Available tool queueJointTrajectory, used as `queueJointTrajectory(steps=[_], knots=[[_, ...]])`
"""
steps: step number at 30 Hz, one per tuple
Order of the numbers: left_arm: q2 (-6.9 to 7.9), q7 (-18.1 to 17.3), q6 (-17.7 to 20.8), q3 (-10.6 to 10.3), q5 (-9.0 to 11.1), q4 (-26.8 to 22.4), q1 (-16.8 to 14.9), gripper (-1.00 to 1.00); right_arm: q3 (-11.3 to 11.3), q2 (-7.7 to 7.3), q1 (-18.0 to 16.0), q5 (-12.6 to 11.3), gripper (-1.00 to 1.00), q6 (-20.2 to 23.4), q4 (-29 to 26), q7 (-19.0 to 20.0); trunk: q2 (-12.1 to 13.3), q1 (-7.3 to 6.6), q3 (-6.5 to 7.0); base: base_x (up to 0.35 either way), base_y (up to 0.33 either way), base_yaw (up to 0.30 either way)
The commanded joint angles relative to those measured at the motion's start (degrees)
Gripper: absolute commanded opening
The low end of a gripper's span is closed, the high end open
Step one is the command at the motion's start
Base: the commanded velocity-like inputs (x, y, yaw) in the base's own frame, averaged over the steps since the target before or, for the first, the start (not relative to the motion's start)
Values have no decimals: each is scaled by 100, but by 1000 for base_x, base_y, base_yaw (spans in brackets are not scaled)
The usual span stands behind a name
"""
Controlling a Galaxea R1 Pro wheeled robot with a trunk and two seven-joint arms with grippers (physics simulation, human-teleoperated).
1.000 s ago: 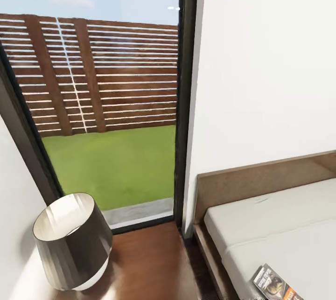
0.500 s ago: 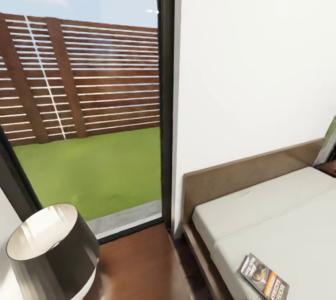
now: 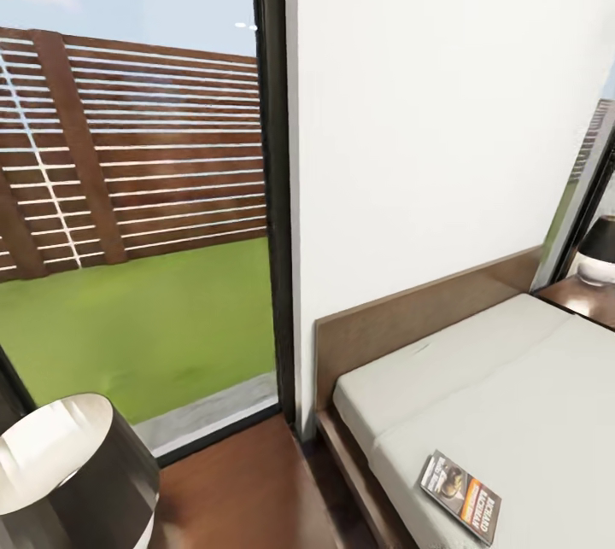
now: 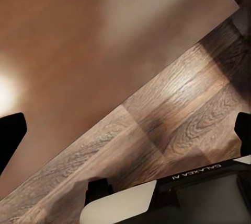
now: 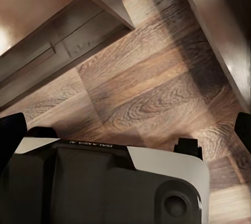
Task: In the bedroom, move the book from the bed onto either nightstand, and place the two sandals side by side next to the bed.
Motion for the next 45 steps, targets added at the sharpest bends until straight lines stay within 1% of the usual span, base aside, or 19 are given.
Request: queueJointTrajectory(steps=[1, 9, 14, 27, 45], knots=[[0, -10, -16, 48, -57, 2, -4, 100, -41, -3, -10, 4, 100, -2, 19, 19, -7, 1, -2, 0, 2, -209], [-5, -5, -11, 48, -57, 2, -1, 100, -37, -3, -10, 4, 100, -2, 19, 13, -7, 1, 46, 0, 1, -203], [-59, -5, -6, 53, -51, 5, -3, 100, -43, -3, -10, 4, 100, -2, 19, 18, -7, 1, 76, 0, 0, -200], [-48, -5, -3, 52, -64, 2, 93, 100, -44, -3, -10, 1, 100, -3, 19, 20, -7, 1, 155, 0, 0, -195], [-48, -5, -2, 50, -65, 2, 100, 100, -45, -3, -10, 4, 100, -5, 19, 20, -7, 1, 268, 0, 0, -181]])
